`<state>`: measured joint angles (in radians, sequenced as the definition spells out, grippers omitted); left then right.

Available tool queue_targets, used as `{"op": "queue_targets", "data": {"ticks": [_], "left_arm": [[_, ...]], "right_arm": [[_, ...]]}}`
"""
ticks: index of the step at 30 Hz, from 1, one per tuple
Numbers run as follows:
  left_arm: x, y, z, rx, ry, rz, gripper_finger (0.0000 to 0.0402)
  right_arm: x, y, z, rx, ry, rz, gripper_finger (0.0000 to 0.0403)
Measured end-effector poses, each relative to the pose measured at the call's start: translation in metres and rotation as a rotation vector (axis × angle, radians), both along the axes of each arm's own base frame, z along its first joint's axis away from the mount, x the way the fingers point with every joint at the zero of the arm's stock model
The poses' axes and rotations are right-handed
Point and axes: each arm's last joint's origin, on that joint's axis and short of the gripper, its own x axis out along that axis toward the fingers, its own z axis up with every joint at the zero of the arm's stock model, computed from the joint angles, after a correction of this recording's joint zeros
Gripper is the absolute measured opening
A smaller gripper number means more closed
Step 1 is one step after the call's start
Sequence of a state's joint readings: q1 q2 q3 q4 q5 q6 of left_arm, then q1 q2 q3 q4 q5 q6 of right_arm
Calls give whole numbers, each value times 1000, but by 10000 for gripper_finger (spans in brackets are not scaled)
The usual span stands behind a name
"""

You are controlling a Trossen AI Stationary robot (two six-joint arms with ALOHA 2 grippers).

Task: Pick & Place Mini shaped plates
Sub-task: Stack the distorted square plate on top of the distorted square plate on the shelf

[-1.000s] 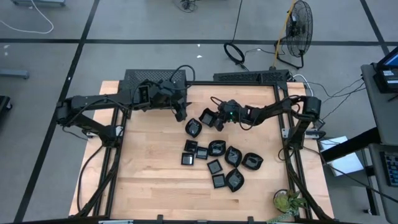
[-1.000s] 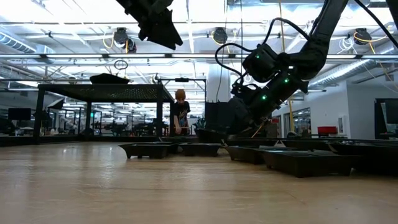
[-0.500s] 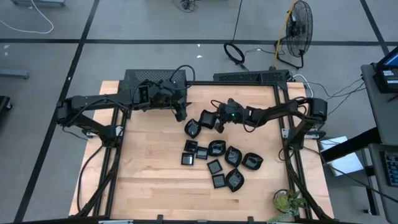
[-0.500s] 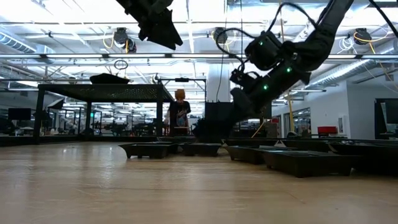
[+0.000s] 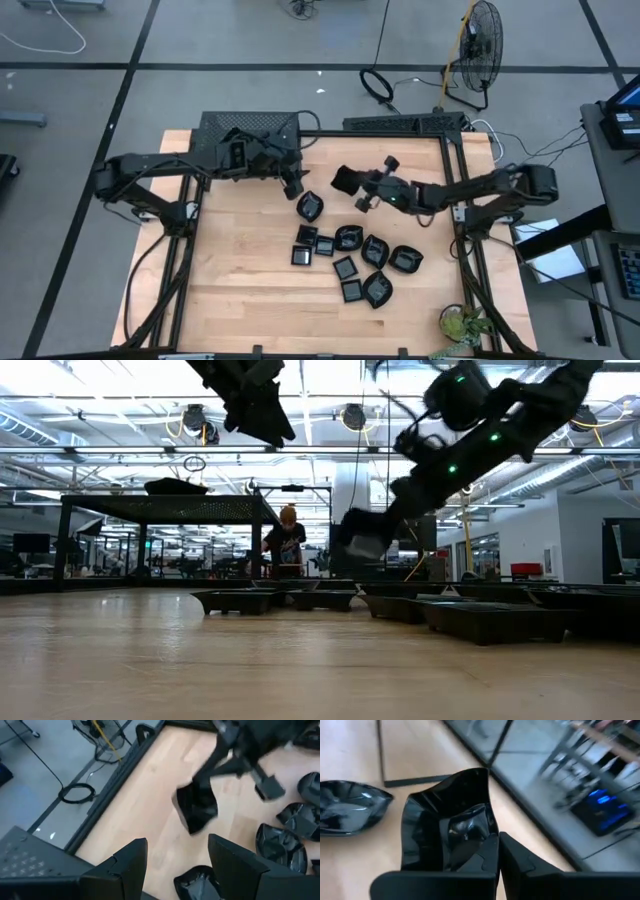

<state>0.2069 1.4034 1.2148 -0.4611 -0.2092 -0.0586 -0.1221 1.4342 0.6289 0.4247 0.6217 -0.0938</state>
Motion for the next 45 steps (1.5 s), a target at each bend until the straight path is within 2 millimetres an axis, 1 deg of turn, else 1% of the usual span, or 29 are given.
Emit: {"op": "queue_targets", "data": {"ticks": [6, 9, 12, 13, 15, 17, 19, 21, 24, 26, 29, 32, 35, 45], "left_arm": [[17, 0, -19, -10, 46, -13, 214], [30, 0, -30, -10, 35, -24, 214], [44, -1, -41, -12, 10, -44, 214], [51, -1, -42, -11, -25, -56, 214], [59, -2, -50, -2, -33, -78, 214], [70, -5, -54, 36, -80, -108, 214], [77, -8, -62, 64, -78, -136, 214], [86, -11, -64, 98, -123, -156, 214], [94, -13, -72, 129, -145, -174, 214], [98, -14, -75, 137, -159, -174, 214], [102, -12, -78, 170, -171, -122, 214], [101, -10, -81, 202, -141, -59, 214], [101, -8, -80, 232, -144, -15, 214], [101, -7, -80, 254, -143, -2, 214]], "right_arm": [[-22, 12, 4, -180, -83, -36, 0], [-32, 17, 3, -231, -125, -5, 0], [-38, 19, 2, -256, -165, 0, 0], [-38, 19, 2, -261, -172, -1, 0], [-39, 19, 1, -264, -169, 1, 0], [-39, 18, 1, -264, -168, 1, 0], [-39, 18, 1, -264, -169, 0, 0], [-39, 18, 1, -264, -168, 0, 0], [-39, 18, 2, -264, -174, 1, 0], [-39, 18, 2, -264, -180, 1, 0], [-39, 19, 3, -263, -188, 7, 0], [-38, 19, 3, -255, -197, 48, 0], [-38, 19, 3, -250, -205, 47, 0], [-37, 19, 4, -249, -211, 49, 0]]}}
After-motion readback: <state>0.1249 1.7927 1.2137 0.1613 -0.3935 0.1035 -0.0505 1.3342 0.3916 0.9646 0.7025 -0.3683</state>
